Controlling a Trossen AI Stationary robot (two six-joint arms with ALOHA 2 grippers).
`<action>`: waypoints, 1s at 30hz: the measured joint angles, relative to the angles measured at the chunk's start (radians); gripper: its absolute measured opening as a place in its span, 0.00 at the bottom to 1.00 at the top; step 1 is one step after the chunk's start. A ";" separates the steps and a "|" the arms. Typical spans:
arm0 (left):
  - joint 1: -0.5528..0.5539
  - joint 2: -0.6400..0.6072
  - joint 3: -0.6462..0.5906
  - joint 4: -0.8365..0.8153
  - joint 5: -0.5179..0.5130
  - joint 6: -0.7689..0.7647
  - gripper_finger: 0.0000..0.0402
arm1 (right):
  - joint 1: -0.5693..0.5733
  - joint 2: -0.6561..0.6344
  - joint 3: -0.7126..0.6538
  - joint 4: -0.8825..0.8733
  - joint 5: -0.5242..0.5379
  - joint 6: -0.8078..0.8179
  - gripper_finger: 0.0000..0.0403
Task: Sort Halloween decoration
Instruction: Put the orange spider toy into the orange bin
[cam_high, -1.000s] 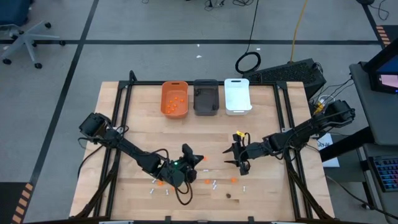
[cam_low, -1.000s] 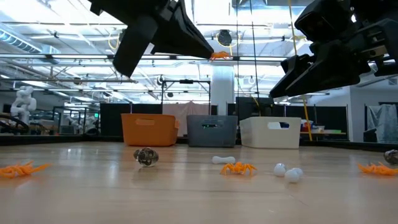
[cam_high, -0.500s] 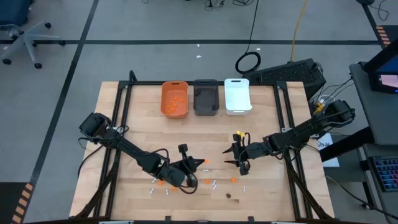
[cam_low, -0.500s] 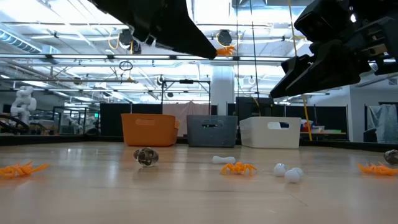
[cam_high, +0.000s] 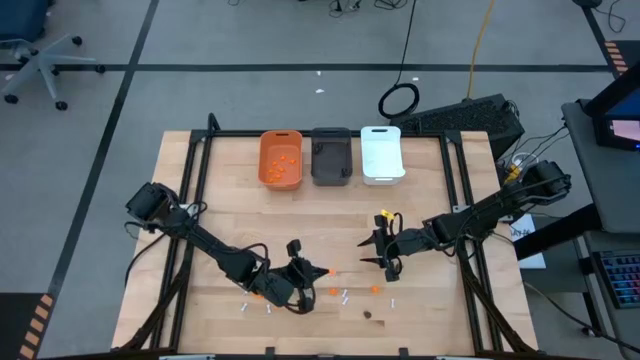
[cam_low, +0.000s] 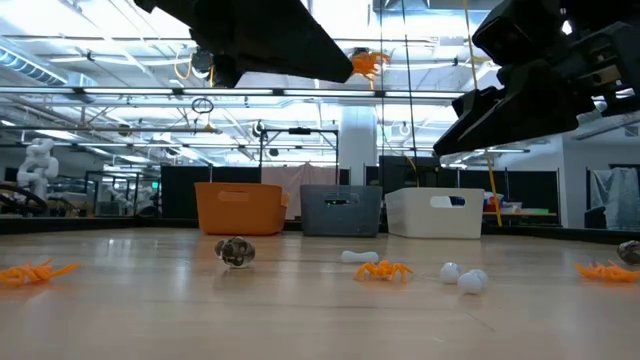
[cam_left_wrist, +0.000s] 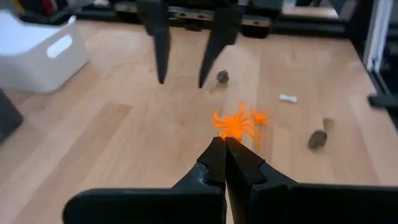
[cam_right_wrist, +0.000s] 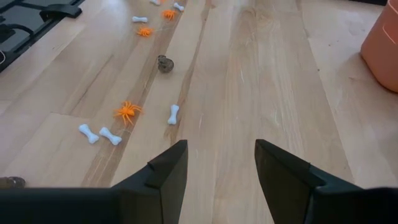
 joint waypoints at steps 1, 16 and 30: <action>0.000 0.000 0.000 -0.001 -0.001 0.031 0.00 | 0.000 0.000 0.000 -0.001 0.000 -0.003 0.42; 0.261 -0.349 0.001 -0.514 0.008 0.108 0.00 | 0.047 0.132 0.001 0.008 0.001 0.121 0.42; 0.678 -0.371 -0.034 -0.841 0.111 0.093 0.00 | 0.062 0.243 0.000 0.179 -0.004 0.146 0.42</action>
